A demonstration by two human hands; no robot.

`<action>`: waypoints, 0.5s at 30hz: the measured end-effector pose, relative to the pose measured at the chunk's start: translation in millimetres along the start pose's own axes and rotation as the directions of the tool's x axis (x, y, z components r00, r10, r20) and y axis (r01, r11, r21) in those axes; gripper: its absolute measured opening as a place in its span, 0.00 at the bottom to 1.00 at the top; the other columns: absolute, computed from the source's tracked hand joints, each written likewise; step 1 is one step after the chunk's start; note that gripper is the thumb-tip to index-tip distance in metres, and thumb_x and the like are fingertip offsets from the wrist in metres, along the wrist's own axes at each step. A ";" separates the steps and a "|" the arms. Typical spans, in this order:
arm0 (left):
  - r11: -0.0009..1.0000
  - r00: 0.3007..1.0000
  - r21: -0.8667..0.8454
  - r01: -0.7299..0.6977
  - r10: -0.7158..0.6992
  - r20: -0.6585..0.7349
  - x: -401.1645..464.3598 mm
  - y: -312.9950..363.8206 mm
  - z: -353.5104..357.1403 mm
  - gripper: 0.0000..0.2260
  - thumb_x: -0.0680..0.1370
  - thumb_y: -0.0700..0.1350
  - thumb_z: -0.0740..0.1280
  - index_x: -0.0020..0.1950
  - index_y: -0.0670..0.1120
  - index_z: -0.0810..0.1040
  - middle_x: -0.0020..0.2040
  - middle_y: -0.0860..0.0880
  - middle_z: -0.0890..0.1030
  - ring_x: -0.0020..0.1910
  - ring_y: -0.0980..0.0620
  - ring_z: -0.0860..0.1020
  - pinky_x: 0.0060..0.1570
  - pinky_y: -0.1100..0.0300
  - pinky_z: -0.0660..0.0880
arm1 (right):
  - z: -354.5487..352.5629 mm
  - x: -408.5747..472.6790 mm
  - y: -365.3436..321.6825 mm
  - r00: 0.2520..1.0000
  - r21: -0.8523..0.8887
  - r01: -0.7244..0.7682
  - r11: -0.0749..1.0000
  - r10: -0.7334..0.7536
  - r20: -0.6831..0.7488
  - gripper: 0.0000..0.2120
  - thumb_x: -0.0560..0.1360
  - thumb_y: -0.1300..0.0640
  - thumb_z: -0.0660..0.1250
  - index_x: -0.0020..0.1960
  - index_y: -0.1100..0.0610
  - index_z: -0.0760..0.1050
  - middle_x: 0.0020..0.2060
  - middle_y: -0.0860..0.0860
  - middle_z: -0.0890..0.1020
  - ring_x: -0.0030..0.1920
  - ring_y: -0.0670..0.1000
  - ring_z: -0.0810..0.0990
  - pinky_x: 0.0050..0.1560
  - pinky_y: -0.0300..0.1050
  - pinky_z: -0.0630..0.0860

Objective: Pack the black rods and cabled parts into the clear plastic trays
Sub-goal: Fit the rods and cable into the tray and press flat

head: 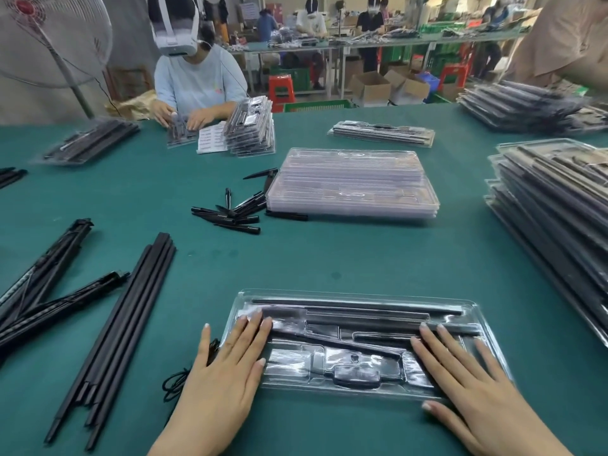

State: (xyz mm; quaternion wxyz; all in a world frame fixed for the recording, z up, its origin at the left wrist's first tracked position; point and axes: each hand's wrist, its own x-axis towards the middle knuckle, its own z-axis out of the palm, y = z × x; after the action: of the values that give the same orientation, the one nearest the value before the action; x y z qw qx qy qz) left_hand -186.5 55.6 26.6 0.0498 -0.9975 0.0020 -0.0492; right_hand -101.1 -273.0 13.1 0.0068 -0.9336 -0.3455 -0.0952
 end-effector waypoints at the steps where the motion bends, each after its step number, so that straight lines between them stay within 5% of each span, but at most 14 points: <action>1: 1.000 1.000 0.020 -0.010 0.010 -0.001 2.7 0.3 -4.0 0.28 0.83 0.48 0.39 0.64 0.44 0.78 0.65 0.48 0.77 0.62 0.47 0.77 0.65 0.44 0.55 | 1.3 -0.2 0.5 1.000 -0.006 0.005 1.000 -0.005 -0.011 0.30 0.80 0.37 0.41 0.70 0.56 0.62 0.74 0.51 0.58 0.76 0.47 0.46 0.68 0.52 0.52; 3: 0.996 0.998 0.070 -0.057 0.057 -0.006 18.3 7.6 -19.5 0.24 0.78 0.47 0.47 0.67 0.44 0.75 0.70 0.45 0.71 0.68 0.46 0.71 0.68 0.36 0.56 | 1.0 0.1 1.3 1.000 -0.017 0.011 1.000 -0.011 -0.018 0.30 0.80 0.37 0.41 0.71 0.55 0.62 0.74 0.50 0.58 0.76 0.47 0.46 0.68 0.52 0.53; 4: 0.995 0.996 0.061 -0.085 0.083 0.033 32.1 15.9 -26.9 0.25 0.76 0.47 0.48 0.73 0.46 0.67 0.76 0.44 0.60 0.75 0.46 0.59 0.70 0.33 0.50 | 0.6 0.3 1.1 1.000 -0.016 0.010 1.000 -0.010 -0.013 0.30 0.80 0.37 0.41 0.71 0.55 0.62 0.74 0.51 0.62 0.76 0.48 0.49 0.67 0.53 0.55; 6: 0.985 0.990 -0.100 -0.140 0.141 0.009 61.0 40.9 -32.1 0.29 0.76 0.48 0.45 0.78 0.53 0.46 0.78 0.53 0.38 0.75 0.54 0.34 0.71 0.38 0.32 | -0.5 -0.4 -0.3 1.000 -0.017 -0.008 1.000 0.009 0.027 0.30 0.80 0.38 0.41 0.71 0.55 0.61 0.71 0.53 0.70 0.74 0.51 0.53 0.65 0.56 0.58; 7: 0.967 0.986 -0.192 -0.167 0.167 -0.020 75.5 57.5 -31.2 0.27 0.78 0.50 0.44 0.78 0.56 0.44 0.77 0.57 0.37 0.74 0.57 0.31 0.70 0.42 0.28 | -1.8 -0.5 -1.5 0.999 -0.019 -0.021 1.000 0.022 0.048 0.30 0.80 0.38 0.41 0.71 0.56 0.61 0.69 0.53 0.71 0.73 0.51 0.55 0.64 0.56 0.59; 10: 0.911 0.957 -0.295 -0.290 0.283 -0.066 103.6 103.4 -13.1 0.22 0.83 0.55 0.44 0.77 0.61 0.43 0.77 0.60 0.41 0.74 0.58 0.33 0.70 0.43 0.28 | -0.4 -1.8 -3.4 0.996 -0.035 -0.021 0.999 0.024 0.080 0.31 0.80 0.38 0.41 0.71 0.57 0.61 0.69 0.54 0.71 0.72 0.53 0.56 0.63 0.57 0.60; 13: 0.910 0.936 -0.224 -0.350 0.349 -0.043 105.8 122.5 12.2 0.22 0.81 0.58 0.42 0.76 0.63 0.46 0.77 0.59 0.43 0.76 0.53 0.37 0.70 0.37 0.32 | -4.8 -1.8 -1.8 0.973 -0.003 -0.019 1.000 0.019 0.228 0.33 0.80 0.37 0.41 0.73 0.57 0.64 0.71 0.54 0.68 0.73 0.54 0.58 0.63 0.56 0.61; 15: 0.910 0.931 -0.208 -0.358 0.366 -0.003 104.7 123.4 15.0 0.22 0.81 0.57 0.42 0.76 0.63 0.52 0.78 0.57 0.50 0.77 0.49 0.46 0.70 0.35 0.39 | -8.7 1.5 5.4 0.954 0.077 0.009 0.997 -0.031 0.299 0.35 0.79 0.35 0.38 0.77 0.55 0.53 0.77 0.49 0.53 0.76 0.51 0.48 0.71 0.53 0.51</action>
State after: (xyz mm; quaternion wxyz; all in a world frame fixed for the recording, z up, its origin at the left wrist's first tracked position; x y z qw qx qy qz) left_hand -80.7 -66.6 9.7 -0.0447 -0.9804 0.1910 -0.0206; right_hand -97.9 -276.9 22.2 -0.0115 -0.9327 -0.3553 0.0604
